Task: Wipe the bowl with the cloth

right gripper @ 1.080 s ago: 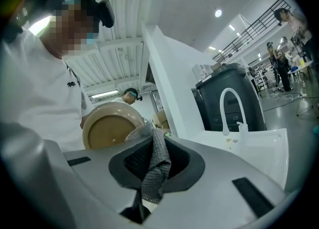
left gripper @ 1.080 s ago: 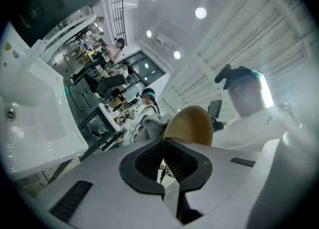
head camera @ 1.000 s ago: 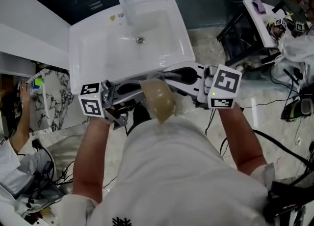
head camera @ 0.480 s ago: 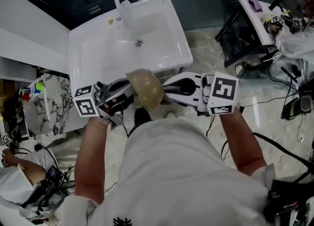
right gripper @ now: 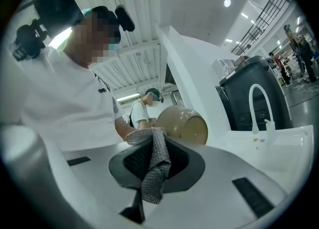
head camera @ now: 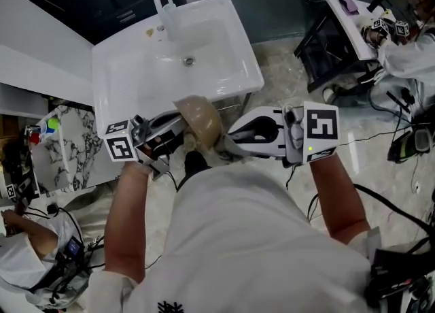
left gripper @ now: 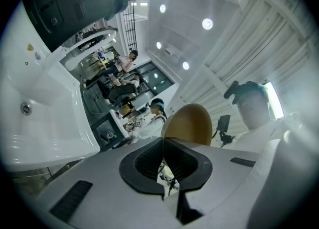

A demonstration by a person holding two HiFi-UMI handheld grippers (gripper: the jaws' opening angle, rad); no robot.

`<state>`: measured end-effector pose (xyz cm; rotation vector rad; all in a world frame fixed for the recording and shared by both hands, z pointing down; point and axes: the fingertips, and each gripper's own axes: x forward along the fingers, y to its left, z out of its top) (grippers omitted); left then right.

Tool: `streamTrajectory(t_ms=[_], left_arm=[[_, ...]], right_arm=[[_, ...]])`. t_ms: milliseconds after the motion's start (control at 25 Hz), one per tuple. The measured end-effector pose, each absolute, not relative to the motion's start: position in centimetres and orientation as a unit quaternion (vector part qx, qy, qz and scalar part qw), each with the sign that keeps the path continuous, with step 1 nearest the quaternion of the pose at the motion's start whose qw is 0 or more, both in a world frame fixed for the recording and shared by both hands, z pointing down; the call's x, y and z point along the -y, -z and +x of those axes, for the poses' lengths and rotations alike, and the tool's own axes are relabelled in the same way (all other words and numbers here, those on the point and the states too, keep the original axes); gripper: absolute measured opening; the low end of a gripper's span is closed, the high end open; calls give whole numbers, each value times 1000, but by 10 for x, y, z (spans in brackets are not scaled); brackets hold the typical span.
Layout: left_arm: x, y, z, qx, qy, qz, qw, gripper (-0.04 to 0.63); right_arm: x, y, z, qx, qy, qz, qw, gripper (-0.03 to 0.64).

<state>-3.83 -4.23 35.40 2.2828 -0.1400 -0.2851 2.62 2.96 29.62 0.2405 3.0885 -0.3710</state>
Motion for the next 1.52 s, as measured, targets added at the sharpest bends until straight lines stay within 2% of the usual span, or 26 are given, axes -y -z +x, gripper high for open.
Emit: streamTrajectory(t_ms=[200, 360, 840, 1520], left_arm=[[30, -360, -33, 38, 102, 905, 412, 18], [16, -364, -25, 11, 83, 908, 410, 18], [-7, -358, -14, -37, 67, 913, 400, 18], [10, -332, -40, -18, 156, 905, 396, 18]], right_arm=[[-22, -268, 36, -985, 129, 78, 79, 37], [-13, -256, 35, -984, 125, 73, 99, 37], [15, -273, 15, -986, 142, 10, 81, 35], [3, -314, 12, -984, 174, 9, 30, 37]])
